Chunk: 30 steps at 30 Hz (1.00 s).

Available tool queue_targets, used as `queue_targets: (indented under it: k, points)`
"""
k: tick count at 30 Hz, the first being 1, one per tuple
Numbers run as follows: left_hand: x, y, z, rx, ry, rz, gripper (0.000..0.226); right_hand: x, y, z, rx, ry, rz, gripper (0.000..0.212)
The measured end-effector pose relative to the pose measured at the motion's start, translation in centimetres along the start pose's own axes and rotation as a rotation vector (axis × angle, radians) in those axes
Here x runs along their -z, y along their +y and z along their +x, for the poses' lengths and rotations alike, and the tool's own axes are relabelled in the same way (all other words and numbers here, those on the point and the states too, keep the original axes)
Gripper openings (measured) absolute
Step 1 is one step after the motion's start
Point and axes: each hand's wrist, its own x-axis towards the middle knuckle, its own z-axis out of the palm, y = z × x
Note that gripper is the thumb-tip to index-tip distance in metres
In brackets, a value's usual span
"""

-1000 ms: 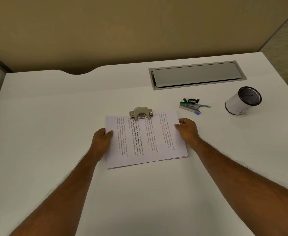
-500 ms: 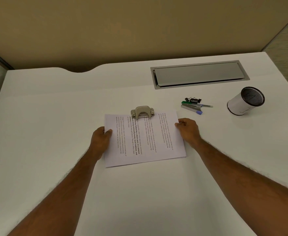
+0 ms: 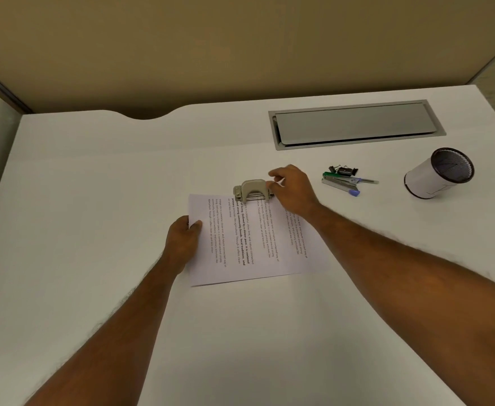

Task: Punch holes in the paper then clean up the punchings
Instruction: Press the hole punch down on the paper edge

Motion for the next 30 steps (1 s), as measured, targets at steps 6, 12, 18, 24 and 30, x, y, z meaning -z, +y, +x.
queue_targets:
  k: [6,12,18,24,30]
  points:
    - [-0.2,-0.2,0.1,0.003,-0.004,-0.015,0.023,-1.1,-1.9,2.5,0.054,-0.157,-0.117,0.024]
    - [-0.4,-0.5,0.1,0.007,0.005,-0.050,0.020,-2.3,-2.5,4.8,0.035,-0.144,-0.130,0.030]
    - [-0.5,-1.0,0.3,-0.003,0.010,-0.051,0.023,-5.0,-3.9,6.9,0.206,-0.146,-0.296,0.044]
    - [-0.8,-1.5,0.6,-0.009,0.034,-0.060,0.021,-6.5,-2.4,7.3,0.259,-0.129,-0.461,0.050]
    - [-0.9,-1.5,0.7,-0.029,0.045,-0.054,0.021,-6.8,-2.1,7.6,0.280,-0.113,-0.588,0.056]
